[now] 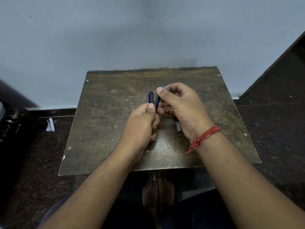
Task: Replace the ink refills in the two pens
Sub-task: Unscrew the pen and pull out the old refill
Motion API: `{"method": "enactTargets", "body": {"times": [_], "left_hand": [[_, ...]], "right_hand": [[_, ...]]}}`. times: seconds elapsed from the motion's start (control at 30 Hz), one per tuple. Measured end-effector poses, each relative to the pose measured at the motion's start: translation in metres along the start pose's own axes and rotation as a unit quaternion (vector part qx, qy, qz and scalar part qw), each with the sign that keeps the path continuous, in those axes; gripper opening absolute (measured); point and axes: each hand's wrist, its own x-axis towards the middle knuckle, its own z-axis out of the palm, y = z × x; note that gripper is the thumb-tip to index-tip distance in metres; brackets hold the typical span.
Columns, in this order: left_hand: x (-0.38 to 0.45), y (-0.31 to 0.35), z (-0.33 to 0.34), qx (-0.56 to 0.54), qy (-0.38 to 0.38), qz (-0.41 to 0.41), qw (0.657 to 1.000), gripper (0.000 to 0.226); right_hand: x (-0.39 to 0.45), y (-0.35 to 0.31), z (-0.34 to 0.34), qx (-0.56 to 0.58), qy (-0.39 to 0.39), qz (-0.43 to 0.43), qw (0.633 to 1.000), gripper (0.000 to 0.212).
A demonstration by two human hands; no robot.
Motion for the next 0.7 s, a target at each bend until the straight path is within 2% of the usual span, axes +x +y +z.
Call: {"method": "enactTargets", "body": {"times": [0.07, 0.17, 0.3, 0.37, 0.43, 0.53, 0.7], "left_hand": [[0.0001, -0.0003, -0.0005, 0.002, -0.003, 0.001, 1.000, 0.035], [0.0003, -0.0005, -0.0003, 0.002, -0.004, 0.000, 1.000, 0.035], [0.0002, 0.0004, -0.0003, 0.001, -0.003, -0.003, 1.000, 0.035], [0.0002, 0.0005, 0.0004, -0.001, -0.003, -0.003, 1.000, 0.034], [-0.0001, 0.0004, 0.0007, -0.003, -0.004, -0.003, 1.000, 0.034], [-0.0011, 0.0006, 0.0001, 0.000, -0.005, -0.001, 1.000, 0.034], [-0.0010, 0.0004, 0.0020, 0.000, -0.003, -0.003, 1.000, 0.035]], "right_hand": [[0.0001, 0.0006, -0.0003, -0.007, -0.007, 0.001, 1.000, 0.015], [-0.0002, -0.0007, 0.0005, -0.001, -0.009, 0.010, 1.000, 0.004], [-0.0027, -0.0062, 0.0021, 0.060, -0.027, 0.033, 0.997, 0.021], [-0.0030, -0.0073, 0.0021, 0.067, -0.018, 0.033, 0.997, 0.020], [-0.0020, -0.0052, 0.0017, 0.041, -0.003, 0.024, 0.999, 0.012], [-0.0010, -0.0006, 0.0003, -0.006, 0.011, 0.011, 1.000, 0.015], [-0.0009, -0.0028, 0.0015, -0.026, 0.009, 0.000, 1.000, 0.006]]}}
